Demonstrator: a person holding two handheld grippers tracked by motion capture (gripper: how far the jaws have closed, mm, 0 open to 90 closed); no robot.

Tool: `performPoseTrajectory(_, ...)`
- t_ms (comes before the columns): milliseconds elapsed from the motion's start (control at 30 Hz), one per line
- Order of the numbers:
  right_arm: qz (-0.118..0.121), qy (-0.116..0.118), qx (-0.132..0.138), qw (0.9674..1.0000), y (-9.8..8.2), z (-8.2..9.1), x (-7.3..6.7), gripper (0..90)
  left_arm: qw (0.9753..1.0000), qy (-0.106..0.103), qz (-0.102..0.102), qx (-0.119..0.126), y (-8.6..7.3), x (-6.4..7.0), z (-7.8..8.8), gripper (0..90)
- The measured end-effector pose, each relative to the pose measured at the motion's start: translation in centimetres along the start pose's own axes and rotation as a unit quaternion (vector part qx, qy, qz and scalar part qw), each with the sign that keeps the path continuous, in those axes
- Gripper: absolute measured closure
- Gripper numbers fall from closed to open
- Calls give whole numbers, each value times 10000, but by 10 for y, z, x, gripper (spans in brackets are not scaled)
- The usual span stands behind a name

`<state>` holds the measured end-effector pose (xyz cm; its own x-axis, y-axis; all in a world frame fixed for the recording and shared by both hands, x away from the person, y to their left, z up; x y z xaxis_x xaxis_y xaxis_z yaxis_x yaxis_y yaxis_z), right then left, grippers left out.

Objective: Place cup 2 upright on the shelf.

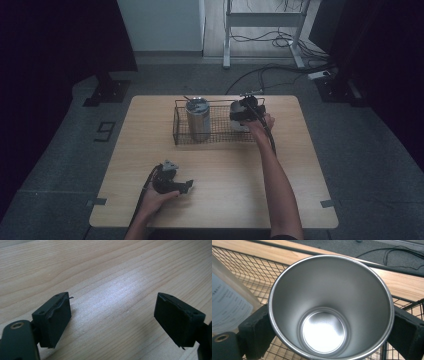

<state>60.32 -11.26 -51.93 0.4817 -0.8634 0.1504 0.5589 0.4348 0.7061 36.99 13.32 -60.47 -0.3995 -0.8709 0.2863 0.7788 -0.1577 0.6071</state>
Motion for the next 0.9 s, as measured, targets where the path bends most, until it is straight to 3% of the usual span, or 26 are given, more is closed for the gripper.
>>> performPoseTrajectory(633,43,110,-318,9994,-12,-15,-5,69,10000,19,-27,-12,-1,1,-2,143)
performPoseTrajectory(800,65,235,-429,9988,-15,-14,-7,67,10000,19,-38,-20,-2,2,-2,143)
performPoseTrajectory(900,58,136,-459,9988,-16,-12,-7,56,10000,14,-50,-25,-2,3,-2,143)
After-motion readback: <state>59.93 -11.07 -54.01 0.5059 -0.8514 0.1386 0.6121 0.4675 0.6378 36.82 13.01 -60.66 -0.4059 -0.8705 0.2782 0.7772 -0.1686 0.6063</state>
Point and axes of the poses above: each handheld gripper's, and its own axes: z roughly backward along the jaws, y roughly out of its top, x roughly to its right, the point moved 9 cm from there along -z, roughly forward along the jaws, and after that the axes turned 13 degrees about z, right-handed, at the moved point
